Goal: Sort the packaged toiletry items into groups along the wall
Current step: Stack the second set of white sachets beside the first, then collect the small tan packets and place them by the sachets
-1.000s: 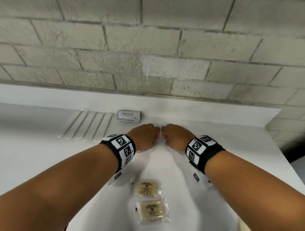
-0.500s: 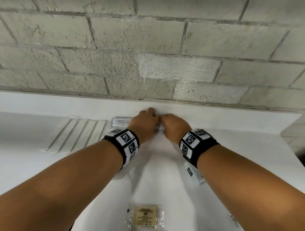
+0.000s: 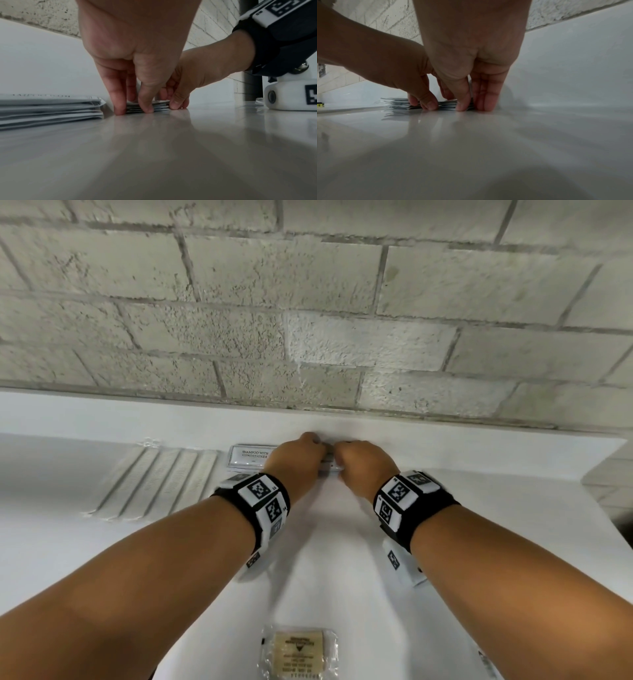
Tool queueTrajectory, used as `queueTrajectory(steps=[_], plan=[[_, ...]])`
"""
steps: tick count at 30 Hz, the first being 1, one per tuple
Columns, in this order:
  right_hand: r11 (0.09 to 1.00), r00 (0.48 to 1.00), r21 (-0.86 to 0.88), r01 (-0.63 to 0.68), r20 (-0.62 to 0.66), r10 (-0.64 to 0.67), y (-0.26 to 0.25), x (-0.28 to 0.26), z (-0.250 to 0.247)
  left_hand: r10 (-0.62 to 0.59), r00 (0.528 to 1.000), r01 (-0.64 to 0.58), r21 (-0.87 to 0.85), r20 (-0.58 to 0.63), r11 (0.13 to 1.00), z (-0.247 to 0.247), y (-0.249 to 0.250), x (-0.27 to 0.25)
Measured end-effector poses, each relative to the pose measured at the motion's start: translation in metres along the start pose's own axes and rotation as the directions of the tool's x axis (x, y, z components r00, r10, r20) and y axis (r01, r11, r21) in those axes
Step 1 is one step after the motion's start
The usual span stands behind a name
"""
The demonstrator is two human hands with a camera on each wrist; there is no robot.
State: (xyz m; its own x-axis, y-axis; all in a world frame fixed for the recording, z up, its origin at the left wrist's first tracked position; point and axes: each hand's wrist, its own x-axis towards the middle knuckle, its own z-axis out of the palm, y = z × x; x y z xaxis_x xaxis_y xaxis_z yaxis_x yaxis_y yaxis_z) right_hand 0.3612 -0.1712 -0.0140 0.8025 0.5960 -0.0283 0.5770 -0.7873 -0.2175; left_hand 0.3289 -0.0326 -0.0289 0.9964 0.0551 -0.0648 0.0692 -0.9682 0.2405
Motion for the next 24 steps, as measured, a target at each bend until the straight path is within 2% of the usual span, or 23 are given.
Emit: queueTrajectory(steps=[3, 5, 8, 11, 13, 15, 17, 20, 22, 24], plan=[[0.999, 1.000, 0.018, -0.028, 0.003, 0.028, 0.002, 0.001, 0.000, 0.061, 0.998, -0.061, 0.045, -0.002, 0.997, -0.002, -0.001, -0.002], [0.993, 0.997, 0.095, -0.073, 0.044, 0.069, 0.005, 0.001, -0.003, 0.043, 0.999, -0.043, 0.062, 0.002, 0.997, -0.007, 0.001, -0.006], [0.966, 0.985, 0.221, -0.134, 0.139, 0.105, 0.015, -0.005, -0.018, 0.023, 0.998, -0.018, 0.078, -0.059, 0.997, -0.019, 0.003, -0.018], [0.951, 0.982, 0.249, -0.182, 0.104, 0.160, 0.035, -0.025, -0.036, 0.045, 0.987, -0.048, -0.015, -0.151, 0.999, -0.031, -0.005, -0.041], [0.957, 0.973, 0.180, -0.228, 0.088, 0.215, 0.050, -0.051, -0.044, 0.063, 0.982, -0.071, -0.041, -0.180, 0.997, -0.034, -0.012, -0.063], [0.947, 0.941, 0.087, -0.308, 0.175, 0.290, 0.057, -0.083, -0.050, 0.094, 0.988, -0.102, -0.058, -0.123, 0.993, -0.033, -0.018, -0.088], [0.932, 0.879, -0.054, -0.359, 0.318, 0.356, 0.053, -0.120, -0.052, 0.177, 0.984, -0.177, -0.072, -0.005, 0.982, -0.029, -0.017, -0.119], [0.912, 0.803, -0.116, -0.394, 0.439, 0.403, 0.036, -0.168, -0.047, 0.307, 0.925, -0.279, -0.147, 0.224, 0.949, -0.022, -0.008, -0.165], [0.926, 0.800, -0.126, -0.355, 0.472, 0.371, 0.019, -0.192, -0.039, 0.316, 0.882, -0.286, -0.136, 0.349, 0.949, -0.017, 0.003, -0.191], [0.949, 0.822, -0.160, -0.271, 0.475, 0.314, 0.002, -0.212, -0.028, 0.318, 0.869, -0.319, -0.063, 0.380, 0.946, -0.012, 0.012, -0.210]])
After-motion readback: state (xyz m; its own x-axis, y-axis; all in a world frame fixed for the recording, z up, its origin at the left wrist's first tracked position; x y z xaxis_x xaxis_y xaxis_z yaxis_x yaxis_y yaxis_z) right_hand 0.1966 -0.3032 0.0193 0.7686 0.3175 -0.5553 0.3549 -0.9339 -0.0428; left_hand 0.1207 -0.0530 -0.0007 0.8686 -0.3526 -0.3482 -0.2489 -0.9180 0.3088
